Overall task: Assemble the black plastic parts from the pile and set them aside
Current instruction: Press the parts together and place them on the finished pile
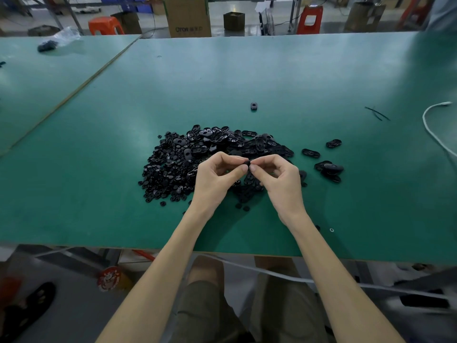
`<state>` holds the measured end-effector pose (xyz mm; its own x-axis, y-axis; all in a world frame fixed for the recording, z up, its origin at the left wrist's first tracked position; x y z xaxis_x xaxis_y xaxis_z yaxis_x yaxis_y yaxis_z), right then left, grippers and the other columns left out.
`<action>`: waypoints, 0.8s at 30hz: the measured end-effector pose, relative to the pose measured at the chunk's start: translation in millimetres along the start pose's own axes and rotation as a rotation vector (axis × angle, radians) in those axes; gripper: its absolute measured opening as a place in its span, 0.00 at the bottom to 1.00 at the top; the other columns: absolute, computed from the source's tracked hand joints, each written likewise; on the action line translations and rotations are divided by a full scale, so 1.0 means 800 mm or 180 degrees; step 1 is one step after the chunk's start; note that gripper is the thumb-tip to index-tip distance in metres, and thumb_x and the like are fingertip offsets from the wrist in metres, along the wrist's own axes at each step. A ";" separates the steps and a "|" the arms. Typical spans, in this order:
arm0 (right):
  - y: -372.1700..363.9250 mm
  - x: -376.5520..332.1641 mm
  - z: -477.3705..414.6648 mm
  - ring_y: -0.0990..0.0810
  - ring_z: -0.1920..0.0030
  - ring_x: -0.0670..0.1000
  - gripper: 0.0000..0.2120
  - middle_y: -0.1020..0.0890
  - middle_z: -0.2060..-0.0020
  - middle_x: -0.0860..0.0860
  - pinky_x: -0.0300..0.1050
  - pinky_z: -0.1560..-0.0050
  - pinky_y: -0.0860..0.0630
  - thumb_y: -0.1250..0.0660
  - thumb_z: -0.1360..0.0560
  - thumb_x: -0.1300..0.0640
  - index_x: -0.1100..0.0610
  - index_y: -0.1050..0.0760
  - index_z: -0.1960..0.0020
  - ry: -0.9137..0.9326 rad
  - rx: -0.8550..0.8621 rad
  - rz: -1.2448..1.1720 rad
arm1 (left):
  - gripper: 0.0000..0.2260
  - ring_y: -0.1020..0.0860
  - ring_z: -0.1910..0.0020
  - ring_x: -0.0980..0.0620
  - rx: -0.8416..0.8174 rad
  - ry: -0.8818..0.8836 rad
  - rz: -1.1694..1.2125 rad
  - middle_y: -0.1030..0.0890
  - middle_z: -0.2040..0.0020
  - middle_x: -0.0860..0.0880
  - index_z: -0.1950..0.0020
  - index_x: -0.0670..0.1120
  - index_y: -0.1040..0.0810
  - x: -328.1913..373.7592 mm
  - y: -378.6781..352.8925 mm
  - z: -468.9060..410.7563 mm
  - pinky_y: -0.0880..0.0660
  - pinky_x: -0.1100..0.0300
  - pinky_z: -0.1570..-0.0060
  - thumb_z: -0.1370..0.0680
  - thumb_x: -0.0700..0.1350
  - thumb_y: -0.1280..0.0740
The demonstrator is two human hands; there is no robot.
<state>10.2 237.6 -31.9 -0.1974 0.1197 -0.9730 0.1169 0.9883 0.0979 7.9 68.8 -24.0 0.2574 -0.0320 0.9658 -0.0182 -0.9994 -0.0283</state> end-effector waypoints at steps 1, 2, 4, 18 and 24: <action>0.000 0.000 0.000 0.14 0.54 0.49 0.04 0.13 0.57 0.46 0.51 0.49 0.18 0.23 0.23 0.58 0.49 0.15 0.52 -0.0008 -0.0004 -0.0007 | 0.05 0.14 0.49 0.47 -0.0015 -0.0016 0.0003 0.13 0.49 0.47 0.51 0.44 0.16 0.000 0.000 0.000 0.18 0.59 0.48 0.25 0.38 0.23; 0.000 0.001 -0.001 0.14 0.54 0.50 0.04 0.12 0.57 0.47 0.52 0.49 0.18 0.23 0.23 0.58 0.49 0.16 0.52 -0.0020 -0.0002 -0.0015 | 0.05 0.14 0.49 0.47 -0.0035 -0.0029 0.0009 0.13 0.49 0.47 0.51 0.44 0.16 0.000 0.000 -0.001 0.18 0.58 0.48 0.25 0.37 0.23; 0.000 0.002 -0.001 0.14 0.55 0.51 0.05 0.12 0.57 0.47 0.52 0.50 0.18 0.23 0.24 0.58 0.49 0.16 0.52 -0.0037 0.0002 -0.0038 | 0.06 0.14 0.49 0.48 -0.0060 -0.0050 0.0009 0.13 0.49 0.47 0.52 0.45 0.17 0.000 0.000 -0.001 0.18 0.58 0.48 0.25 0.37 0.23; 0.000 0.003 0.001 0.15 0.56 0.51 0.04 0.13 0.57 0.48 0.50 0.55 0.19 0.23 0.23 0.57 0.50 0.17 0.53 -0.0147 0.0068 -0.0041 | 0.07 0.14 0.49 0.48 -0.0047 -0.0008 0.0047 0.13 0.49 0.49 0.53 0.48 0.16 0.000 0.000 -0.001 0.18 0.56 0.46 0.25 0.38 0.22; -0.001 0.001 0.001 0.15 0.57 0.49 0.02 0.13 0.58 0.48 0.49 0.56 0.20 0.24 0.23 0.55 0.51 0.17 0.52 -0.0148 0.0038 -0.0044 | 0.06 0.14 0.49 0.46 -0.0036 0.0065 0.0116 0.12 0.50 0.47 0.51 0.47 0.15 -0.001 0.001 0.000 0.18 0.55 0.45 0.25 0.39 0.22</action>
<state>10.8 236.9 -33.3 -0.1536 0.1011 -0.9829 0.1261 0.9886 0.0820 7.6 68.0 -25.1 0.2365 -0.0682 0.9692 -0.0381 -0.9974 -0.0609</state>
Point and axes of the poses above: each hand's wrist, its own z-axis away from the middle knuckle, its own y-axis out of the back of the hand, x = y × z, the point moved 4 cm from there along -z, towards the middle knuckle
